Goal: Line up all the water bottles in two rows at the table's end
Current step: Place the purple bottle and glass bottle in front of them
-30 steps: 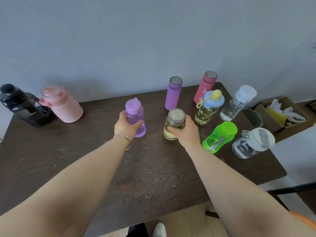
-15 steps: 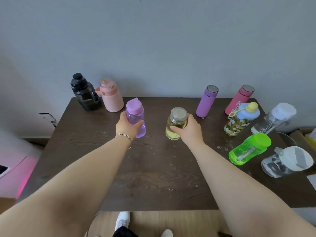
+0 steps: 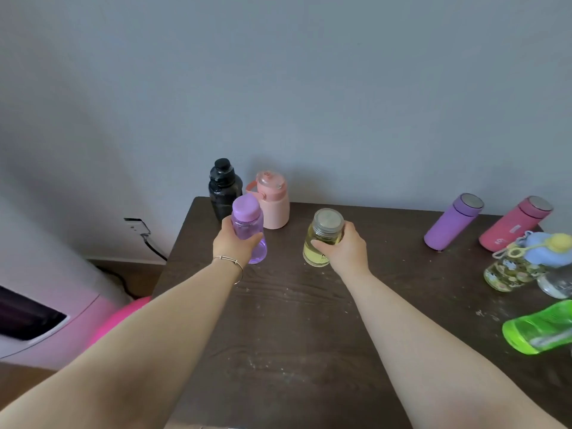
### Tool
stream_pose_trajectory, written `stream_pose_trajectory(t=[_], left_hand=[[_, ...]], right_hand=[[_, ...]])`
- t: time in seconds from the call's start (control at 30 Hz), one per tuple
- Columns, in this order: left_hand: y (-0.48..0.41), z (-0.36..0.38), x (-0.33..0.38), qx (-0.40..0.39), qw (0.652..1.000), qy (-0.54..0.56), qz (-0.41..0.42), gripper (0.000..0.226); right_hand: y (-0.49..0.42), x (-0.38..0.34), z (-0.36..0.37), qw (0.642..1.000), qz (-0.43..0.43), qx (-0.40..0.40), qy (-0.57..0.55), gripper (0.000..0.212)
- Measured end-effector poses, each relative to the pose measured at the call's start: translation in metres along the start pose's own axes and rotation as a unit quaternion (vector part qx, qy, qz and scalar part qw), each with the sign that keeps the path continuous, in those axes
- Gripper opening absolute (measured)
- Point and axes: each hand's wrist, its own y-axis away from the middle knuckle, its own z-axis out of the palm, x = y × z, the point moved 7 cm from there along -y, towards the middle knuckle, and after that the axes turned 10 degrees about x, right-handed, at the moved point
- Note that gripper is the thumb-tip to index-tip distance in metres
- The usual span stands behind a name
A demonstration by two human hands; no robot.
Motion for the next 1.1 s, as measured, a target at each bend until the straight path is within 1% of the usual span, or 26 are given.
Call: stream_pose_trajectory(t=[0.1,0.23,0.47,0.67,0.9,1.1], left_hand=[[-0.029,-0.019,-0.02,-0.001,1.0,-0.019,-0.001,0.064],[-0.062,-0.034,-0.04,-0.01,1.0,-0.021,-0.003,0.067],[-0.101,-0.035,-0.068,-0.033,0.999,-0.025,-0.01,0.068],[-0.123,-0.027,-0.081,-0.058,0.998,-0.027,-0.006,0.074],[-0.133,-0.017,-0.087,-0.064,0.997,-0.03,0.001,0.075],[-0.145,-0.01,-0.085,-0.065,0.998,-0.025,0.007,0.076]], right_hand=[[0.007,-0.014,0.041,1.0,0.009,-0.013,-0.011,0.064],[0.013,-0.027,0.088,0.999,0.017,-0.033,-0.005,0.069],[0.013,-0.034,0.14,0.999,0.034,-0.023,0.011,0.076],[0.011,-0.029,0.163,0.998,0.051,0.002,0.027,0.078],[0.008,-0.022,0.174,0.997,0.072,0.031,0.005,0.077],[-0.001,-0.025,0.184,0.998,0.057,0.026,-0.004,0.074]])
